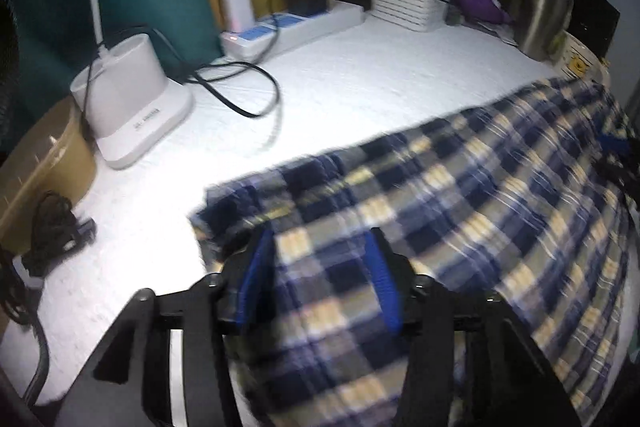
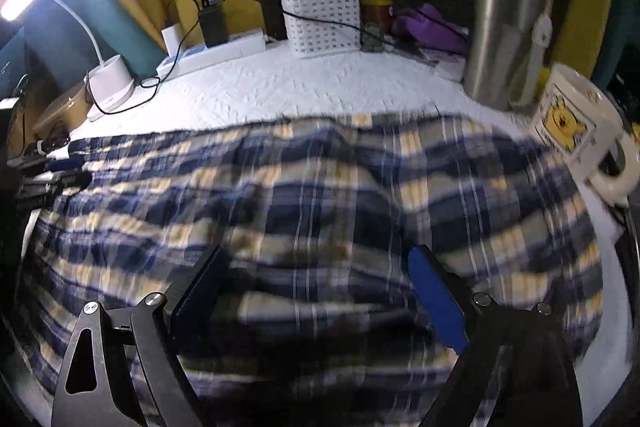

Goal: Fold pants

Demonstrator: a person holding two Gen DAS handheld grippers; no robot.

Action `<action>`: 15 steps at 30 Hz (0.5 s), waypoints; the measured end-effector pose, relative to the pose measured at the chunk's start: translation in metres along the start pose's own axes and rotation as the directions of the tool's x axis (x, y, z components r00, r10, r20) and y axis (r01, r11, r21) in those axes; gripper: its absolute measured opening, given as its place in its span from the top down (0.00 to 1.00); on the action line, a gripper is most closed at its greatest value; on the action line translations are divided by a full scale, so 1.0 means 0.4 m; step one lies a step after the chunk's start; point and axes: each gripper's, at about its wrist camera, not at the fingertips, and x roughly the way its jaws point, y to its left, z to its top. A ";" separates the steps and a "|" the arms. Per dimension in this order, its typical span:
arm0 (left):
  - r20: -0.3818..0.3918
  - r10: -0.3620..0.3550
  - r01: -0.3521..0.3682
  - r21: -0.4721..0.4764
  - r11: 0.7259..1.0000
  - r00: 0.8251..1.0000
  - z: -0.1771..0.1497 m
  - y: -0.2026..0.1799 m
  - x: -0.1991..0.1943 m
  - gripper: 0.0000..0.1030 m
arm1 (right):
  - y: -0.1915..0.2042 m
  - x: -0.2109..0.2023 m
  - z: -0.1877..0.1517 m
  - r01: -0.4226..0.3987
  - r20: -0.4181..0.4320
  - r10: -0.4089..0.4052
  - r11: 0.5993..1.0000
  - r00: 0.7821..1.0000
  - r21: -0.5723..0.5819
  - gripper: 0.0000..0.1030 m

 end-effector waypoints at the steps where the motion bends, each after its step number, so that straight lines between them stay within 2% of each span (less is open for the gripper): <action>1: 0.005 -0.002 0.002 0.002 1.000 1.000 0.008 0.009 0.007 0.51 | -0.001 -0.003 -0.005 0.005 -0.002 -0.005 1.000 1.000 0.003 0.10; 5: 0.014 0.011 -0.011 -0.013 1.000 1.000 0.039 0.041 0.026 0.51 | -0.017 -0.018 -0.026 0.029 -0.014 -0.029 1.000 0.999 0.013 0.10; 8: 0.030 0.026 -0.025 -0.016 1.000 0.999 0.051 0.038 0.000 0.51 | -0.029 -0.048 -0.037 0.035 -0.002 -0.035 0.999 0.999 0.028 0.10; 12: 0.080 0.001 -0.002 0.008 1.000 0.997 0.034 -0.005 -0.077 0.51 | -0.050 -0.098 -0.061 0.043 0.013 -0.043 0.998 0.999 0.055 0.10; 15: 0.099 -0.043 0.040 0.040 0.998 0.994 -0.001 -0.065 -0.122 0.51 | -0.071 -0.131 -0.083 0.052 0.019 -0.053 0.996 0.998 0.074 0.09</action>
